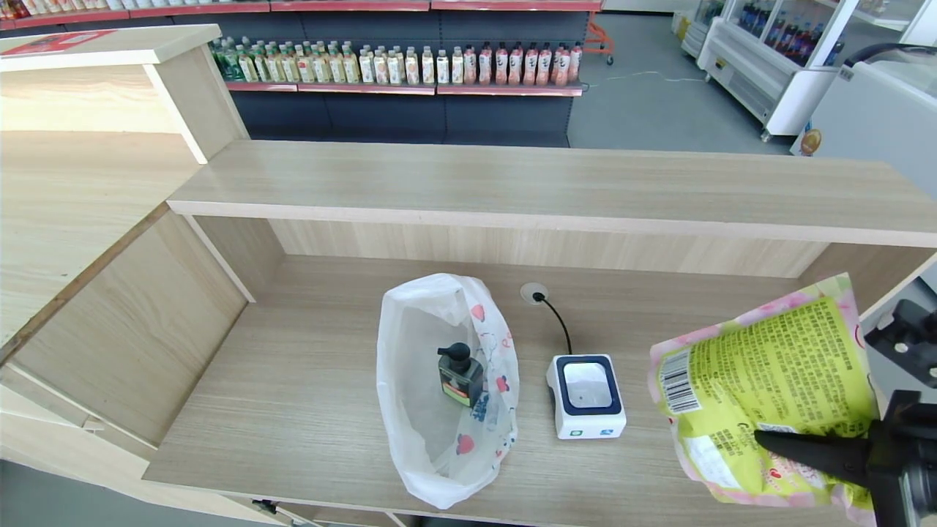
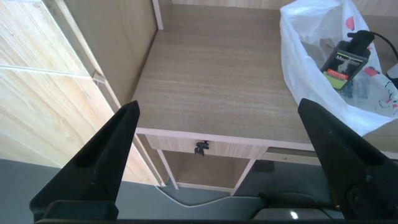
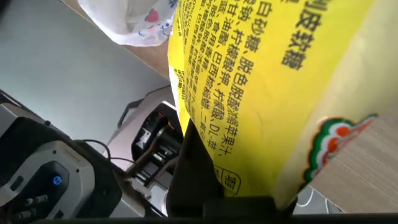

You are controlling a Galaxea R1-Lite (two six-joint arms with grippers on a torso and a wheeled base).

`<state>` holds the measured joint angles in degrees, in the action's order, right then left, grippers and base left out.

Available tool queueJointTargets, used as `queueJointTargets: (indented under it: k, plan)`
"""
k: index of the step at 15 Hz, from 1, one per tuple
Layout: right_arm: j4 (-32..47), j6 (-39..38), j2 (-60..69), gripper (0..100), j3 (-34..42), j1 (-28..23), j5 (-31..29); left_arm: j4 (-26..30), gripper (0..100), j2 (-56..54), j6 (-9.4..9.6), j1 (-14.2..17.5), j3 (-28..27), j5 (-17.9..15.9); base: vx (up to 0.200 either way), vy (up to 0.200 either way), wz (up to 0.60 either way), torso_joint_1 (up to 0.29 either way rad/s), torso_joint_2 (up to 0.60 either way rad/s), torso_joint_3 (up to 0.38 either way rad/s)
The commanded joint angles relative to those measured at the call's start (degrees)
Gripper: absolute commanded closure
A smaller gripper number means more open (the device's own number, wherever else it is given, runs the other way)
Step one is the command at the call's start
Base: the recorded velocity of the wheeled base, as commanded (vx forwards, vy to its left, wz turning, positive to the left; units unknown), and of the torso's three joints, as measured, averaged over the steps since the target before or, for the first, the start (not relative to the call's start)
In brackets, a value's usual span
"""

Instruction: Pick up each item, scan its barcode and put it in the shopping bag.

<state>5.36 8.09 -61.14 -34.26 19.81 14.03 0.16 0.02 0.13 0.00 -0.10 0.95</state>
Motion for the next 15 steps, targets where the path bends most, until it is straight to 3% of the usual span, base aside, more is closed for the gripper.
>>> queueJointTargets:
  k: [1, 6, 8, 12, 15]
  plan:
    - [0.0, 0.0, -0.8, 100, -0.4, 0.1, 0.5, 0.0, 0, 0.0, 0.04, 0.0, 0.0, 0.0, 0.0, 0.0, 0.0, 0.0, 0.0, 0.0]
    - [0.0, -0.3, -0.6, 100, -0.8, -0.1, 6.0, 0.0, 0, 0.0, -0.22, 0.0, 0.0, 0.0, 0.0, 0.0, 0.0, 0.0, 0.0, 0.0]
    - [0.0, -0.3, -1.3, 100, -1.2, -0.1, 6.7, 0.0, 0, 0.0, -0.13, 0.0, 0.0, 0.0, 0.0, 0.2, 0.0, 0.002, 0.0, 0.002]
    - [0.4, -3.0, -3.2, 100, -4.1, -0.1, 13.9, 0.0, 0, 0.0, -0.13, 0.0, 0.0, 0.0, 0.0, 0.2, 0.0, 0.005, 0.0, 0.004]
    - [0.4, -2.9, -6.3, 100, -5.6, 0.1, 16.4, 0.0, 0, 0.0, -0.05, 0.0, 0.0, 0.0, 0.0, 0.0, 0.0, 0.0, 0.0, 0.0]
